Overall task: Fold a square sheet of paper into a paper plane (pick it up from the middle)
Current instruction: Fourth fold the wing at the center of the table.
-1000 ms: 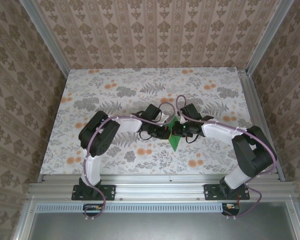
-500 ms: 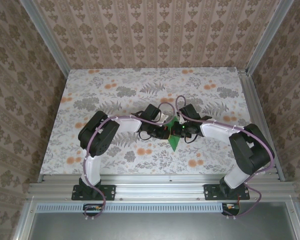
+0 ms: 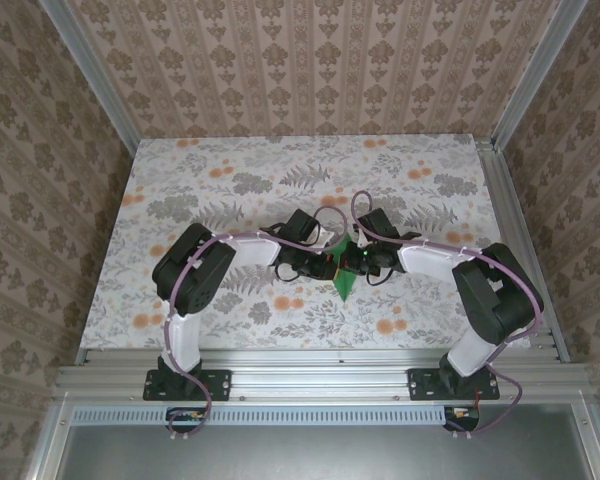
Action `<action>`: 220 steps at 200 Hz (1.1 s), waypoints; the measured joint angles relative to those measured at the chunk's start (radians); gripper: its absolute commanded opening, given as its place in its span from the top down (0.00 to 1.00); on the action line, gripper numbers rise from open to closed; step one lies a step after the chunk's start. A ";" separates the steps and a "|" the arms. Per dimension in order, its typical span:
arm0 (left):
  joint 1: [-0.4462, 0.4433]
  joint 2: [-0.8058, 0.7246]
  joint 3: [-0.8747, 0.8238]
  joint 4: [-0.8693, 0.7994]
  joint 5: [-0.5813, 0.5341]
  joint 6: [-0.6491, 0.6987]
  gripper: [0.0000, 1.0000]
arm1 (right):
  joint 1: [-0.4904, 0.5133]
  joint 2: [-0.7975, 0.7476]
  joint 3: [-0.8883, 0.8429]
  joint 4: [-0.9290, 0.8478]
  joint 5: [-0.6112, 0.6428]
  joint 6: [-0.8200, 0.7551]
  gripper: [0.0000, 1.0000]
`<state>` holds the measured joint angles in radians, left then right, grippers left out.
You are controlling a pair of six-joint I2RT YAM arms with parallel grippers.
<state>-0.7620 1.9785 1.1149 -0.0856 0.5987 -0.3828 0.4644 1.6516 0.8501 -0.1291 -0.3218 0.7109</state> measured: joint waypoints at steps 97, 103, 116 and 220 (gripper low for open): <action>0.000 -0.024 0.000 -0.028 -0.004 -0.006 0.88 | -0.010 -0.010 -0.017 -0.003 0.000 -0.004 0.98; 0.000 -0.030 0.000 -0.034 -0.006 -0.006 0.87 | -0.010 -0.010 -0.017 -0.003 0.000 -0.004 0.98; 0.000 -0.048 0.000 -0.048 -0.013 -0.006 0.86 | -0.010 -0.010 -0.017 -0.003 0.000 -0.005 0.98; -0.006 -0.070 0.003 -0.093 -0.125 -0.033 0.91 | -0.010 -0.016 -0.021 -0.010 0.001 -0.005 0.98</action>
<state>-0.7681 1.9087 1.1179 -0.1791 0.4736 -0.4160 0.4549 1.6352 0.8288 -0.1387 -0.3210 0.7055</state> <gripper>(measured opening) 0.100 0.068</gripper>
